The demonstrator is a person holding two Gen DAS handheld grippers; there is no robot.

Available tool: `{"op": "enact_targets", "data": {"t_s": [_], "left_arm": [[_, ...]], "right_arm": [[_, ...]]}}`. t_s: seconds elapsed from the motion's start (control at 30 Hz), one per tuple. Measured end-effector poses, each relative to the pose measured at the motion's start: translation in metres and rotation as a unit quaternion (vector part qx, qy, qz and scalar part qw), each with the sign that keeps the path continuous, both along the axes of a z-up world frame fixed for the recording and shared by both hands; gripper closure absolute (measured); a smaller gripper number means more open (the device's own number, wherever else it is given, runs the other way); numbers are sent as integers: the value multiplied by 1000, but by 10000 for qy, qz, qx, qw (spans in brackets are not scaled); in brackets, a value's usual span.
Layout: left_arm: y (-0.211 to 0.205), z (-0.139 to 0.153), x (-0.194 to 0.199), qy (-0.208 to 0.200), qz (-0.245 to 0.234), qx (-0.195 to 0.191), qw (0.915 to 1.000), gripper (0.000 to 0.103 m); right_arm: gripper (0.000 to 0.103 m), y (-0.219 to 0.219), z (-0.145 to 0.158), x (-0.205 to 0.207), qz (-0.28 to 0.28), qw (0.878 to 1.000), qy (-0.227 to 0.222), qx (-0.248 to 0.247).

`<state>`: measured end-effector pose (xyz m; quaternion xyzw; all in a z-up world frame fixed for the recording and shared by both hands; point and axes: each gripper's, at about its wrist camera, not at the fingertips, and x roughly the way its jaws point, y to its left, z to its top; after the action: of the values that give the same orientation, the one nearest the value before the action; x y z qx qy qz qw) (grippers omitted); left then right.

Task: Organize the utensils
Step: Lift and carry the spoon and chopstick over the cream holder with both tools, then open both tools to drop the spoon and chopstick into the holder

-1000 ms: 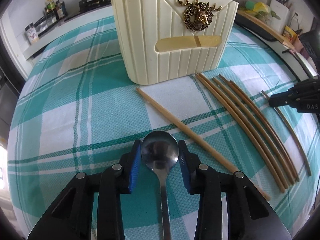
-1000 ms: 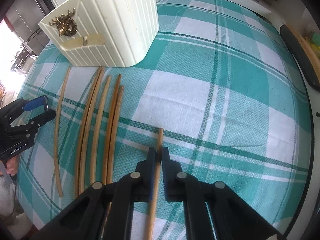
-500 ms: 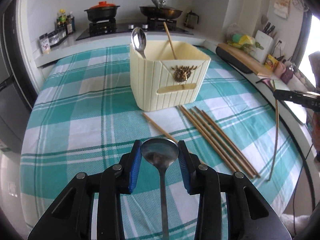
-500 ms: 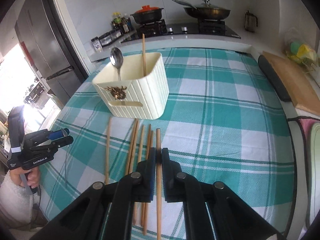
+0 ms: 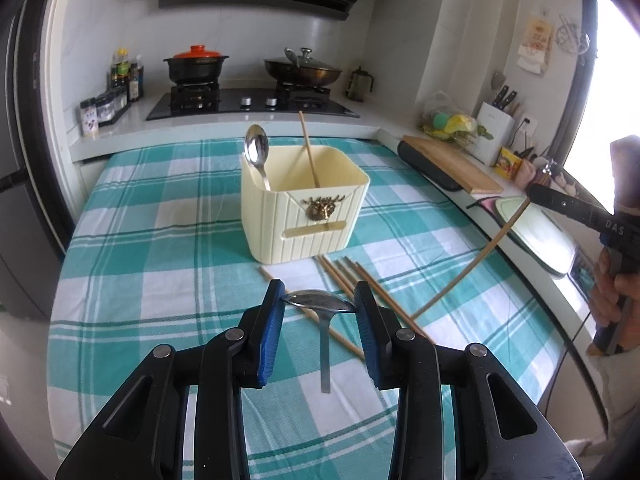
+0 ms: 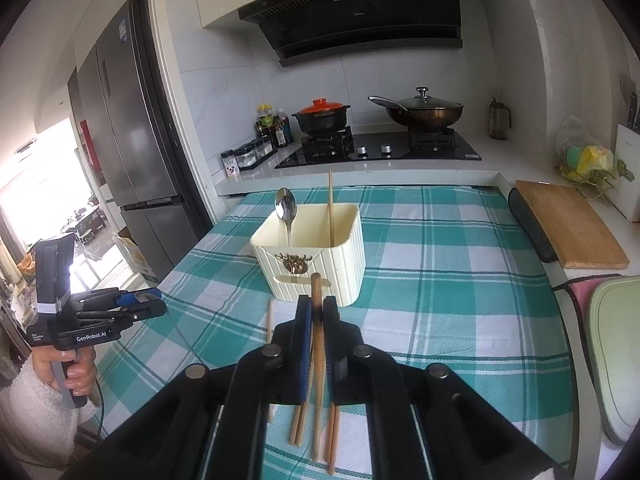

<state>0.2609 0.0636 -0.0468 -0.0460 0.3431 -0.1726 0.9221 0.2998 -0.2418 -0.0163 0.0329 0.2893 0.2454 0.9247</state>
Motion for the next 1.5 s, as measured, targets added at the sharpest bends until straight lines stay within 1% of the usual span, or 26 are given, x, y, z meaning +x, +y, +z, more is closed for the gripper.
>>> {"op": "enact_targets", "data": {"t_s": [0.1,0.2,0.33,0.47,0.57,0.67,0.73,0.8,0.87,0.93,1.07,1.17,1.3,1.37,1.47,1.5], "left_arm": [[3,9,3,33,-78,-198,9998,67],[6,29,12,-14,-177,-412,9990,67],[9,73,28,-398,-167,-561,9975,67],[9,117,57,-903,43,-585,9942,67],[8,136,86,-1128,250,-646,9912,67],[2,140,116,-1293,488,-493,9892,67],[-2,136,136,-1322,628,-392,9885,67],[-3,127,156,-1210,720,-381,9893,67],[-4,114,173,-1052,778,-351,9908,67],[-6,101,188,-852,834,-222,9926,67],[-12,69,215,-319,817,50,9961,68],[-21,43,233,85,744,332,9966,68],[-36,11,253,465,646,496,9956,67],[-43,0,262,573,639,523,9949,67],[-51,-12,273,673,687,513,9940,67],[-53,-16,277,691,705,513,9938,67]], "right_arm": [[97,-1,14,0,-86,9996,-244,109],[97,1,30,10,-106,9991,-403,109],[97,9,58,29,-125,9977,-659,65],[97,22,84,56,-163,9952,-959,-39],[97,32,100,76,-198,9926,-1193,-39],[97,43,111,96,-227,9895,-1426,18],[97,51,115,110,-236,9875,-1559,62],[97,58,115,125,-230,9863,-1632,125],[97,64,109,141,-220,9866,-1604,202],[97,71,99,158,-202,9884,-1495,180],[97,83,66,192,-160,9948,-1008,-38],[97,90,34,220,-74,9988,-432,-230],[97,97,-10,251,-100,9989,300,-352],[97,98,-25,260,-157,9982,439,-377],[95,100,-35,270,-166,9975,581,-377],[93,101,-38,273,-203,9971,616,-393]]}}
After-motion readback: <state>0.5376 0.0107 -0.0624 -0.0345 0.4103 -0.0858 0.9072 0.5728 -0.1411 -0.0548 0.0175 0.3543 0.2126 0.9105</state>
